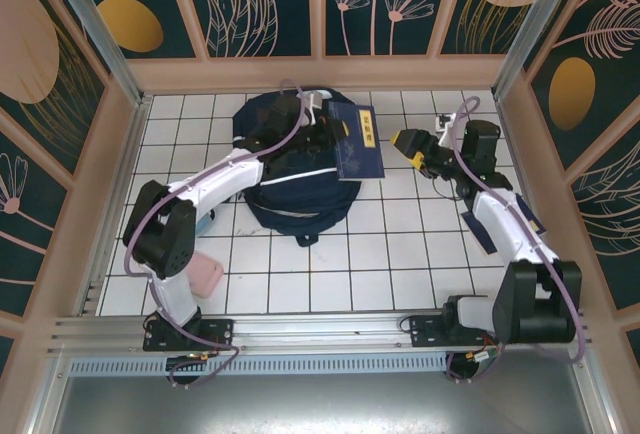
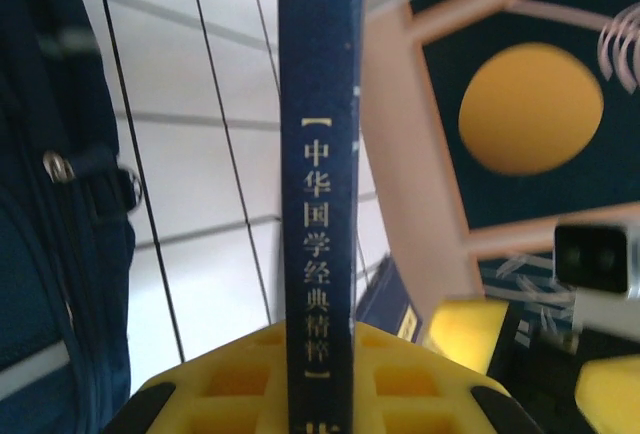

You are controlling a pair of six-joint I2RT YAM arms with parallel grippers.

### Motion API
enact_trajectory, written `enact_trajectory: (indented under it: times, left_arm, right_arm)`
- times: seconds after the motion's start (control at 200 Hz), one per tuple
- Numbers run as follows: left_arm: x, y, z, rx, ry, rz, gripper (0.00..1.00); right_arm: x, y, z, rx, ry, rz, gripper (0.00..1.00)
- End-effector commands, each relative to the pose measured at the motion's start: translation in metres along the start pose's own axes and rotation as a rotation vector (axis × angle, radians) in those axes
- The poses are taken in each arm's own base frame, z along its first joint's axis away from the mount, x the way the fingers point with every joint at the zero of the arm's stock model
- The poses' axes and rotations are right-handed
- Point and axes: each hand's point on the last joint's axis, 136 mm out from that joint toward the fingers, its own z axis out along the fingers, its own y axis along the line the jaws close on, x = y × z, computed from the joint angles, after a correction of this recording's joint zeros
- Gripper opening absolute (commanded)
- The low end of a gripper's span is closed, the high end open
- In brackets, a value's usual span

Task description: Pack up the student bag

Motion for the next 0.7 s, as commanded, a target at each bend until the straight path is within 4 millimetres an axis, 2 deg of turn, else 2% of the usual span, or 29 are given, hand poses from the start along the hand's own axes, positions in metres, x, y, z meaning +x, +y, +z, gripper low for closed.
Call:
enact_trajectory:
  times: [0.0, 0.135, 0.275, 0.53, 0.696]
  left_arm:
    - [-0.046, -0.031, -0.026, 0.051, -0.231, -0.02, 0.02]
    - [-0.062, -0.048, -0.035, 0.162, -0.321, -0.087, 0.02]
    - [-0.068, -0.053, -0.038, 0.229, -0.368, -0.152, 0.01]
    - [-0.069, -0.06, -0.037, 0.32, -0.361, -0.249, 0.02]
    - [-0.07, -0.06, -0.039, 0.323, -0.363, -0.266, 0.02]
  right_arm:
    - [-0.002, 0.015, 0.002, -0.071, -0.085, 0.069, 0.93]
    - [0.018, 0.043, 0.018, -0.209, -0.057, 0.149, 0.95]
    - [0.026, 0.064, 0.029, -0.322, -0.057, 0.23, 0.97]
    - [0.004, 0.076, 0.042, -0.456, -0.1, 0.399, 0.97]
    - [-0.006, 0.087, 0.046, -0.524, -0.118, 0.42, 0.93]
